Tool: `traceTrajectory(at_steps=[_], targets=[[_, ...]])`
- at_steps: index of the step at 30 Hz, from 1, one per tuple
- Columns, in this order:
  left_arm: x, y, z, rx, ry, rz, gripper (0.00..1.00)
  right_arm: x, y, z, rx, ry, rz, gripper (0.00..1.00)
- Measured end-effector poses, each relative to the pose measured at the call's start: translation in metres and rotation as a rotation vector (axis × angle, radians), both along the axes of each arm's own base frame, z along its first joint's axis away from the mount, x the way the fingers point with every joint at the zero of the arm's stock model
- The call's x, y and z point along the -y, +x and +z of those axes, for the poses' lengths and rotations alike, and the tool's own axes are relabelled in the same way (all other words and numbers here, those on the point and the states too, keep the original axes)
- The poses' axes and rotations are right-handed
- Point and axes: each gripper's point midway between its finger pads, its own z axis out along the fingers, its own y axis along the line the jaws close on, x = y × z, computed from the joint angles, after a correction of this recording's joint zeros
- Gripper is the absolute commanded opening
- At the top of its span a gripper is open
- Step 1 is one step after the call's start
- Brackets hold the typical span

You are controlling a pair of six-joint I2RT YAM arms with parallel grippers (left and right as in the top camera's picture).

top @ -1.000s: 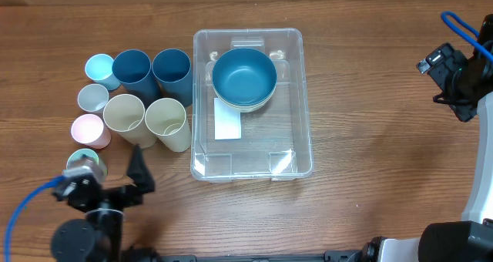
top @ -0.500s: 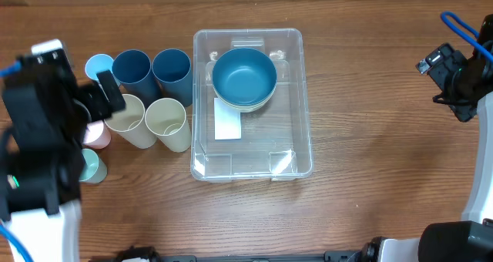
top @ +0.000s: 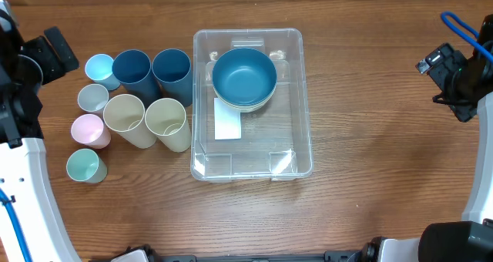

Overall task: Pack container
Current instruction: 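Reach the left gripper to the light blue cup at back left and grasp it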

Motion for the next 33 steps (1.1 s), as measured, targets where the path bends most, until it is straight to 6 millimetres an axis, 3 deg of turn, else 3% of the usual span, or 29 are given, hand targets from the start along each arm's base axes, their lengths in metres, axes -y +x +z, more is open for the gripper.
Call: traceTrajectory(at_steps=[3,6,8,11,14,17,20,26,33], targets=[[-0.010,0.005,-0.001,0.009,-0.012,0.020,1.00,0.000,0.000,0.000,0.000,0.000,0.000,1.00],[-0.028,0.015,-0.023,-0.026,-0.072,0.037,1.00,0.000,0.000,0.000,0.000,0.000,0.000,1.00],[-0.039,0.025,-0.048,-0.068,-0.134,0.040,1.00,0.000,0.000,0.000,0.000,0.000,-0.001,1.00],[-0.056,0.042,-0.102,-0.155,-0.258,0.041,0.97,0.000,0.000,0.000,0.000,0.000,0.000,1.00],[-0.066,0.057,-0.149,-0.218,-0.357,0.040,0.96,0.000,0.000,0.000,0.000,0.000,0.000,1.00],[-0.069,0.070,-0.183,-0.255,-0.411,0.034,0.96,0.000,0.000,0.000,0.000,0.000,-0.001,1.00],[-0.067,0.082,-0.197,-0.257,-0.421,0.014,0.91,0.000,0.000,0.000,0.000,0.000,-0.001,1.00],[-0.055,0.109,-0.207,-0.243,-0.358,-0.089,0.92,0.000,0.000,0.000,0.000,0.000,-0.001,1.00],[-0.042,0.122,-0.236,-0.302,-0.314,-0.172,0.88,0.000,0.000,0.000,0.000,0.000,0.000,1.00]])
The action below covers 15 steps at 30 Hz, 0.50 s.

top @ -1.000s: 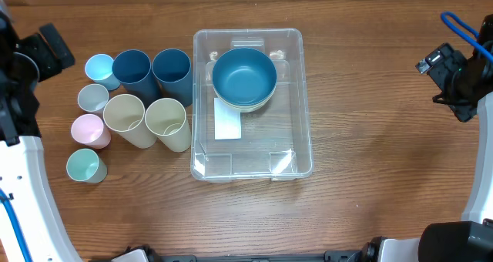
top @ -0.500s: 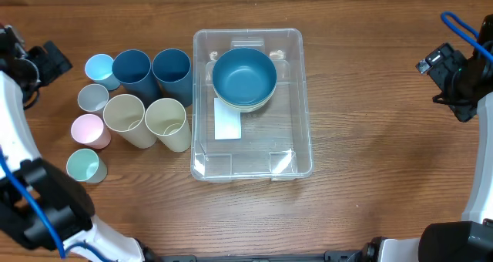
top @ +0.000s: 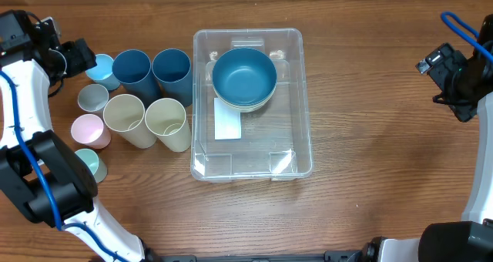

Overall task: Pack container
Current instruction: 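Reach the left gripper to the light blue cup at back left and grasp it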

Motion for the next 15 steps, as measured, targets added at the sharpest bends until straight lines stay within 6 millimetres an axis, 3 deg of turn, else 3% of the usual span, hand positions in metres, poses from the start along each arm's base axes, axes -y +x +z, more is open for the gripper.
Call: traceTrajectory(at_steps=[15], targets=[[-0.003,0.001,-0.055,-0.093,-0.012,-0.032,0.64,0.000,0.000,0.000,0.000,0.000,-0.001,1.00]])
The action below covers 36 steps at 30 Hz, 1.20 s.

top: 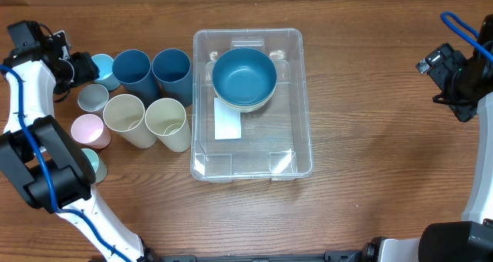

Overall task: Pack container
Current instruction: 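Reach the left gripper to the light blue cup at back left and grasp it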

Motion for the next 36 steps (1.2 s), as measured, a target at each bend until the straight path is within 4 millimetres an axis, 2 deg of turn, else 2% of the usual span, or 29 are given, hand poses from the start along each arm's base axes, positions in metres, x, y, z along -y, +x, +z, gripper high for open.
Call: traceTrajectory(at_steps=[8,21,32,36], targets=[[-0.003,0.006,-0.010,0.005,0.001,0.003,0.48,0.000,0.000,0.000,0.000,0.000,0.000,1.00],[-0.006,0.013,-0.006,0.039,0.010,0.014,0.32,0.000,0.000,0.000,0.000,0.000,0.001,1.00],[-0.003,0.014,-0.006,0.048,-0.014,0.021,0.32,0.000,0.000,0.000,0.000,0.000,0.001,1.00],[-0.001,0.015,-0.005,0.052,-0.030,0.025,0.27,0.000,0.000,0.000,0.000,0.000,0.001,1.00]])
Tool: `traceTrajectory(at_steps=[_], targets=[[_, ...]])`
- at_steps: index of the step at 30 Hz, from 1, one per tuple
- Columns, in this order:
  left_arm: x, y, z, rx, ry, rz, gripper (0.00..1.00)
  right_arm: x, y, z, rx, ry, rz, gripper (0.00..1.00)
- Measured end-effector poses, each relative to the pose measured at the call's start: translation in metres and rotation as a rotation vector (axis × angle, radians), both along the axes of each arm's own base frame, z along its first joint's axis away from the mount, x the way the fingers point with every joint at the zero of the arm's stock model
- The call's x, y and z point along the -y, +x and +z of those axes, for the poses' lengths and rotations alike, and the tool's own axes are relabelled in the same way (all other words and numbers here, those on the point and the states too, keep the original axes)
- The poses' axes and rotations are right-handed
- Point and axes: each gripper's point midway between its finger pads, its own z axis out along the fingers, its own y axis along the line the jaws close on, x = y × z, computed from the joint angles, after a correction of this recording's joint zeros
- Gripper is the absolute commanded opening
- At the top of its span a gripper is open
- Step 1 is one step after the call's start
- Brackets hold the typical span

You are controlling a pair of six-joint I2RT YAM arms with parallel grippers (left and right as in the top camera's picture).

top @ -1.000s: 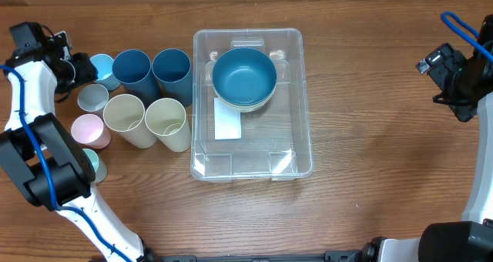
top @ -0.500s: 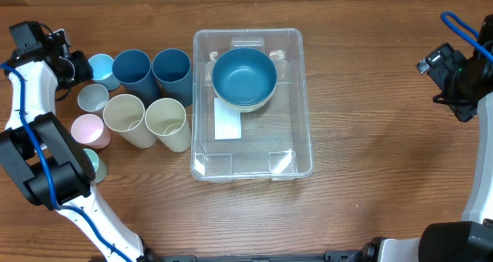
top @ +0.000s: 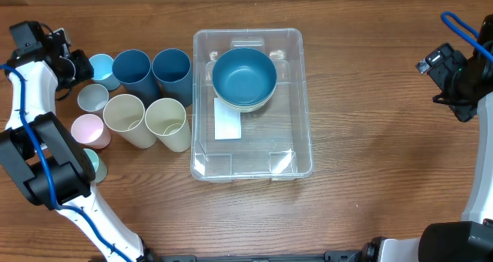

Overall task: Pack container
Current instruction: 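Reach the left gripper to the light blue cup at back left and grasp it, then lift the light blue cup with the left gripper and place it in the bin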

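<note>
A clear plastic container (top: 302, 139) lies at the table's middle. In its far end a blue bowl (top: 244, 75) is nested on a pale bowl. Left of it stand the cups: a small light blue cup (top: 102, 68), two tall dark blue cups (top: 132, 73), a small grey cup (top: 93, 99), two tall cream cups (top: 125, 117), a small pink cup (top: 87, 129) and a teal cup (top: 92, 166) half hidden by my left arm. My left gripper (top: 75, 68) is at the light blue cup's left rim and looks open. My right gripper (top: 430, 65) hangs far right, shut and empty.
A white label (top: 227, 125) lies on the container's floor beside the bowls. My left arm's white link (top: 23, 100) runs down the left edge past the small cups. A blue cable (top: 462, 27) loops above the right arm.
The left gripper has barely shifted and stays against the light blue cup's left side. Cups, bowls, container and right arm are unchanged.
My left gripper first hung at the far left edge, away from the cups. Then it had reached in beside the light blue cup. It has since stayed at that cup's left rim. Nothing else has moved.
</note>
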Motion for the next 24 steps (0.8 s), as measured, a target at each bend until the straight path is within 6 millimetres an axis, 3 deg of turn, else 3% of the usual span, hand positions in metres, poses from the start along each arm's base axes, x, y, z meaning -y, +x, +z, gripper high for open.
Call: traceTrajectory(at_steps=[4,9,21,24], targets=[[0.001,0.000,0.000,0.002,-0.009,0.008,0.12,0.000,0.000,0.000,0.000,0.000,0.000,1.00],[0.003,0.001,0.000,0.002,-0.011,0.002,0.04,0.000,0.000,0.000,0.000,0.000,0.000,1.00],[0.002,0.004,0.004,0.008,-0.013,0.026,0.04,0.000,0.000,0.000,0.000,0.000,0.000,1.00],[0.002,0.000,0.017,-0.022,-0.022,0.037,0.04,0.000,0.000,0.000,0.000,0.000,0.000,1.00]])
